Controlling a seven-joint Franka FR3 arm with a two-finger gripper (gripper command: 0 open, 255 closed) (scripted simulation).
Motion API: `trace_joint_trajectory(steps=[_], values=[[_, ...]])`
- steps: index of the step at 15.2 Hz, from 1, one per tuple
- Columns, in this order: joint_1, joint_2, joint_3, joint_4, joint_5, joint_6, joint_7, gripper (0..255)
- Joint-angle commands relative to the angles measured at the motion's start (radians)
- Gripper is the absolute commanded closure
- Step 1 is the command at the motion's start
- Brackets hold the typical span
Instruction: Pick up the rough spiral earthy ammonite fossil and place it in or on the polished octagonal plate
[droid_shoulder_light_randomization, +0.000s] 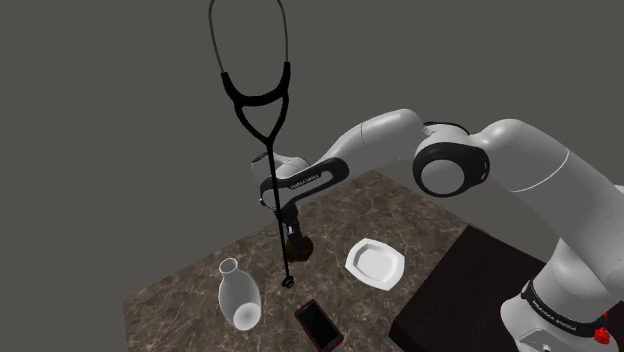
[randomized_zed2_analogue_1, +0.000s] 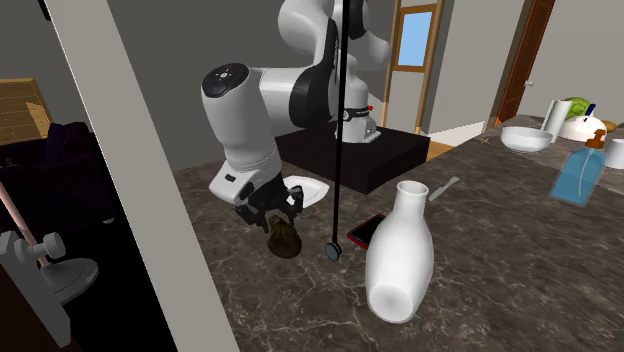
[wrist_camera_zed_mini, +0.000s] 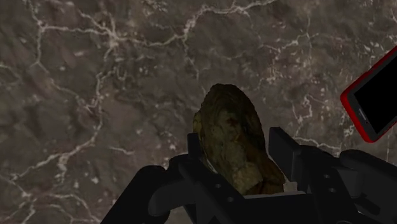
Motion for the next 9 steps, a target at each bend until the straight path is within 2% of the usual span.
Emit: trace_joint_trajectory(steps=[1,9], values=[[0.006,-0.021,0.008,0.002,0.003,-0.015,-0.002,255],[0.004,-0.088,0.011,-0.007,0.008,-0.072,-0.002,255]])
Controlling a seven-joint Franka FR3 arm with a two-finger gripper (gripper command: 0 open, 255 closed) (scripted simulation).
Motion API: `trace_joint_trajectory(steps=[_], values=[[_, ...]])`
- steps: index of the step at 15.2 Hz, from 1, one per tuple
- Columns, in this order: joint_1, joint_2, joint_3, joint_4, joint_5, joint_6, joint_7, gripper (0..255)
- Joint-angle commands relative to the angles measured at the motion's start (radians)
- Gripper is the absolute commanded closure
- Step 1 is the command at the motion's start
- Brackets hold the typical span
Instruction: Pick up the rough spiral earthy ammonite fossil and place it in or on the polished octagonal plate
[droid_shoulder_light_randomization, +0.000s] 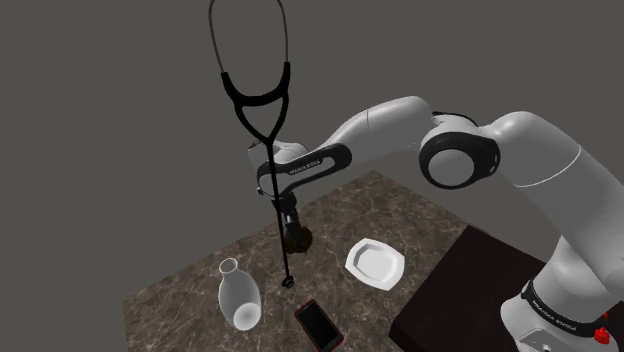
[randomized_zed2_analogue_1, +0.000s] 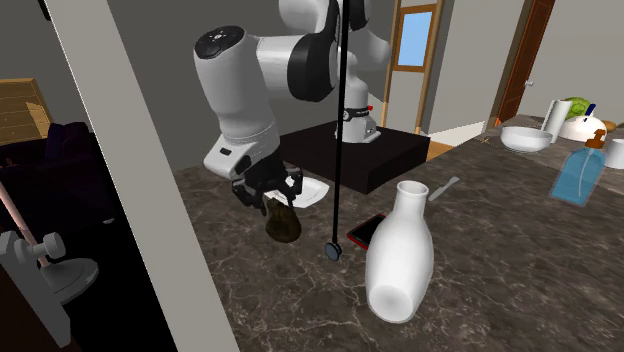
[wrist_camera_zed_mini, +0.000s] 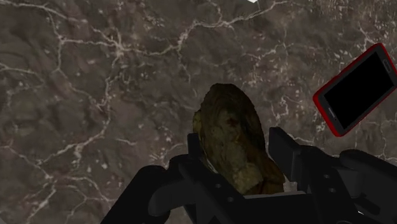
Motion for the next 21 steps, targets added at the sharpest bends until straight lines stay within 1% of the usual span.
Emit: trace_joint_trajectory(steps=[1,4,7,11,16,21], values=[[0.006,-0.025,0.008,-0.003,0.004,-0.013,-0.001,255],[0.005,-0.047,0.009,0.0,0.005,-0.038,-0.001,255],[-0.029,-0.205,0.011,-0.272,0.01,0.076,-0.013,255],[-0.067,-0.371,0.011,-0.545,0.016,0.183,-0.036,255],[-0.111,-0.548,0.006,-0.821,0.023,0.283,-0.074,255],[-0.15,-0.711,-0.006,-1.057,0.029,0.358,-0.123,255]])
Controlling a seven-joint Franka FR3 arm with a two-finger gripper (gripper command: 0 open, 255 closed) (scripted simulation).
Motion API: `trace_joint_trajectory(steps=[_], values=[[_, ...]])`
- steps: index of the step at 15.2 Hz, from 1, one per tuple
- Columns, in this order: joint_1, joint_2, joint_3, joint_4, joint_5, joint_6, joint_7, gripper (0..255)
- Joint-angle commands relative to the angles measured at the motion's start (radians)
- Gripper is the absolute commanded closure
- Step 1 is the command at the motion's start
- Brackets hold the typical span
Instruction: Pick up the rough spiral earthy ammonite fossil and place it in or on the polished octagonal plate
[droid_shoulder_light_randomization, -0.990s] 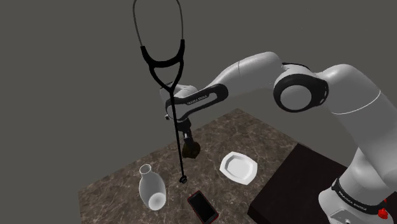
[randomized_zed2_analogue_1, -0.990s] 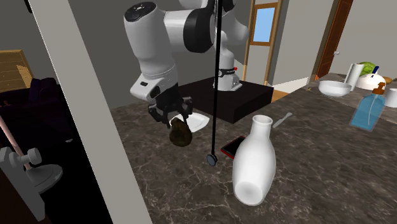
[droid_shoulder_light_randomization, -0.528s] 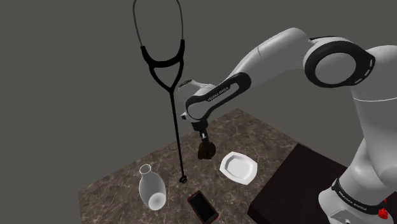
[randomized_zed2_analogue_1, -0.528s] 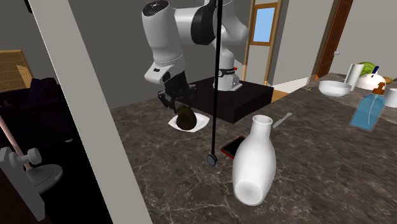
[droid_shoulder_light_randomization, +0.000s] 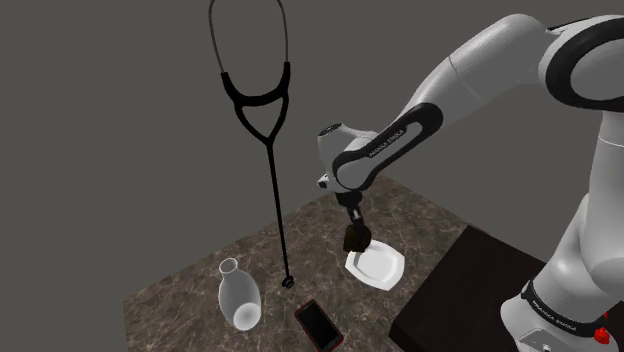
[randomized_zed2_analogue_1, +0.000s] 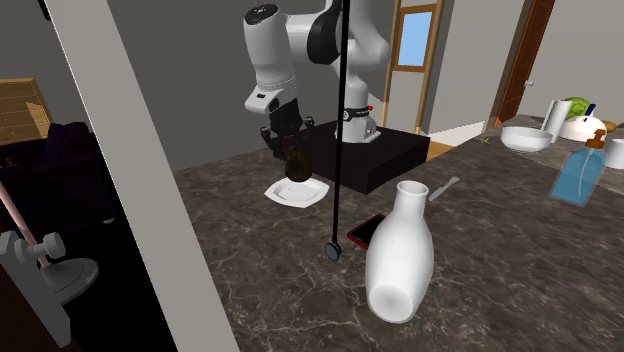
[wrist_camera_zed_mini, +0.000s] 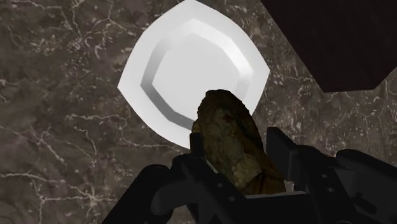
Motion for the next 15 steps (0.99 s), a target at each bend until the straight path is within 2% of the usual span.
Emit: trace_joint_trajectory(steps=[1,4,15], values=[[-0.018,-0.071,-0.008,-0.094,0.001,0.025,-0.025,255],[-0.036,-0.147,-0.018,-0.195,0.001,0.051,-0.053,255],[-0.032,-0.019,-0.026,-0.205,-0.021,0.188,-0.034,255]])
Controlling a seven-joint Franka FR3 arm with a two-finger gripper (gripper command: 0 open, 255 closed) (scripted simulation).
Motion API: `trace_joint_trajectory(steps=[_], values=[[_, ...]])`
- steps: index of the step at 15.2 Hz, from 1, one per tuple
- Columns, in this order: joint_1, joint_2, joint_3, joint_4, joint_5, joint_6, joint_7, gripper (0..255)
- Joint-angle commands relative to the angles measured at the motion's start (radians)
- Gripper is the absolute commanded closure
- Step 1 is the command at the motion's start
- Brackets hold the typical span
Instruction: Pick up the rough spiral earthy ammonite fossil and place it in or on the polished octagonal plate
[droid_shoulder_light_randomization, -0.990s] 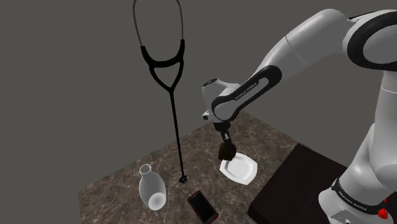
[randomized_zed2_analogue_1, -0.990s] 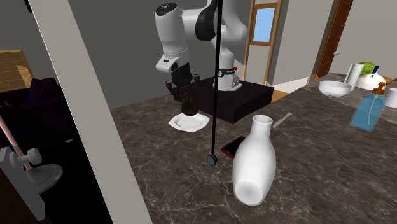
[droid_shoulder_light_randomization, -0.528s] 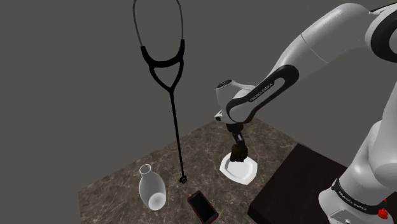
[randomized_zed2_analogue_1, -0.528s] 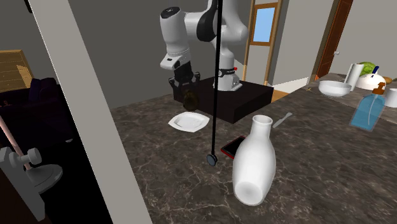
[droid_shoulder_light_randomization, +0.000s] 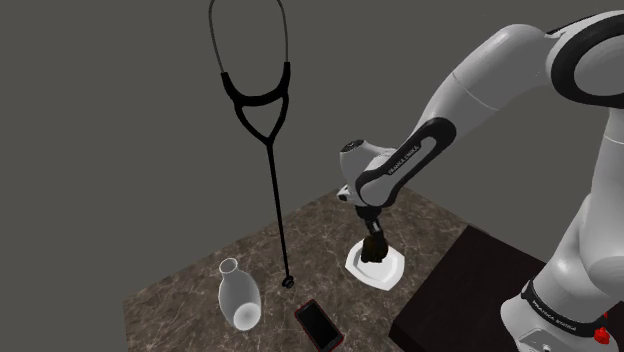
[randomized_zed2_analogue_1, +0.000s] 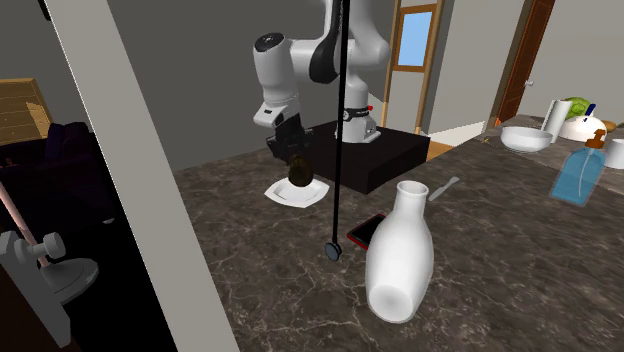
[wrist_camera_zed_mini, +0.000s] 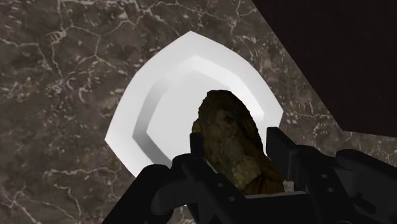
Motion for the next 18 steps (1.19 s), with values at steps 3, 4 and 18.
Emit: trace_joint_trajectory(steps=[3,4,18], values=[[0.003,0.048,-0.003,0.001,-0.008,0.048,0.008,255],[0.003,0.061,-0.004,0.002,-0.011,0.059,0.01,255],[0.006,0.1,-0.008,0.007,-0.017,0.093,0.016,0]])
